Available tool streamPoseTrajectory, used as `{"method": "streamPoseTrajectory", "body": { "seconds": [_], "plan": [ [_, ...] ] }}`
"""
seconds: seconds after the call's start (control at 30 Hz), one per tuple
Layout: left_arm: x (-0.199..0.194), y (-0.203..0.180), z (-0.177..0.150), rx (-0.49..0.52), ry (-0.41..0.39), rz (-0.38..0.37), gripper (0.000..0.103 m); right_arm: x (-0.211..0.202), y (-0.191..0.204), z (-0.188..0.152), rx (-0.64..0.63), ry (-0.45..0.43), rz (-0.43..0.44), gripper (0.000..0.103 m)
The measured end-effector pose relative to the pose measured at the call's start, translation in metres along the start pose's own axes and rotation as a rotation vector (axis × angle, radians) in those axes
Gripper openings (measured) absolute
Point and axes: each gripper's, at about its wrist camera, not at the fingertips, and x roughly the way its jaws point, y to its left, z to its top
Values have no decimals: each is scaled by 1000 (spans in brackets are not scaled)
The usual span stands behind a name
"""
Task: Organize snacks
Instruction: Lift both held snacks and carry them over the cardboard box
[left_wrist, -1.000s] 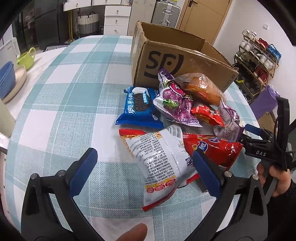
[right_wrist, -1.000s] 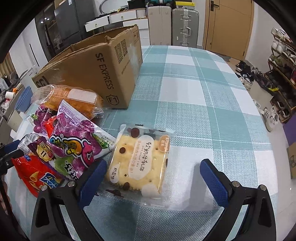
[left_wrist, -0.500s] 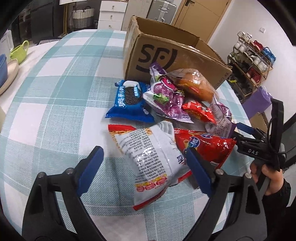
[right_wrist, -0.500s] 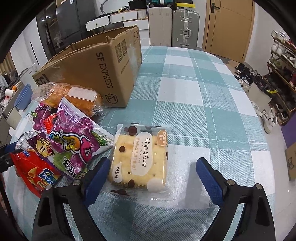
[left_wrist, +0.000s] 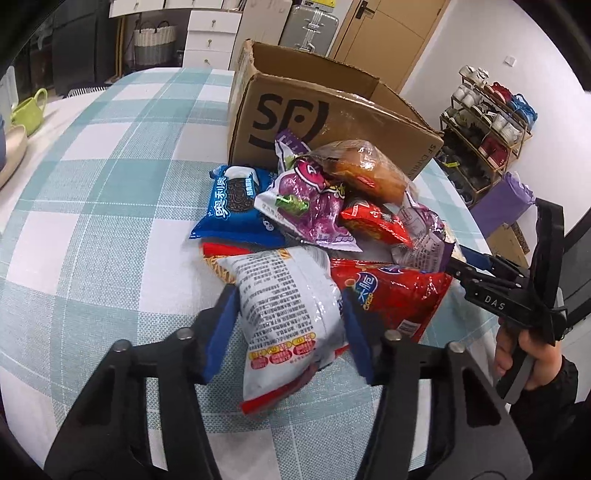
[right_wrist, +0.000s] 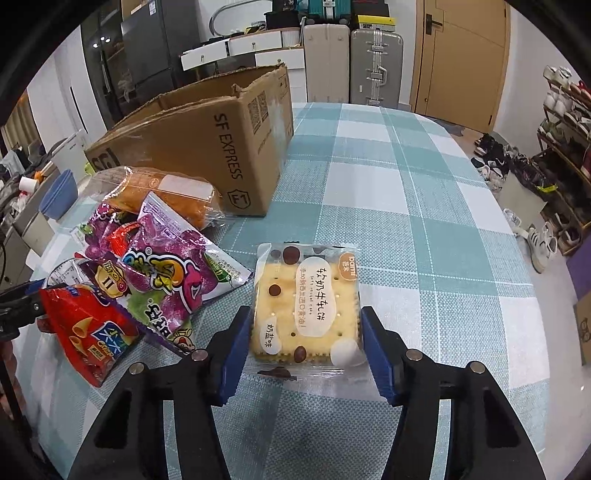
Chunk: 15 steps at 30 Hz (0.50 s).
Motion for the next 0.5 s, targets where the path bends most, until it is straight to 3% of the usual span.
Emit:
{"method": "streamPoseTrajectory", "body": {
  "seconds": [0.5],
  "plan": [
    [-26,4,-11,14,-62,28,45,-48,12,-1,10,-103,34,59]
  ]
}}
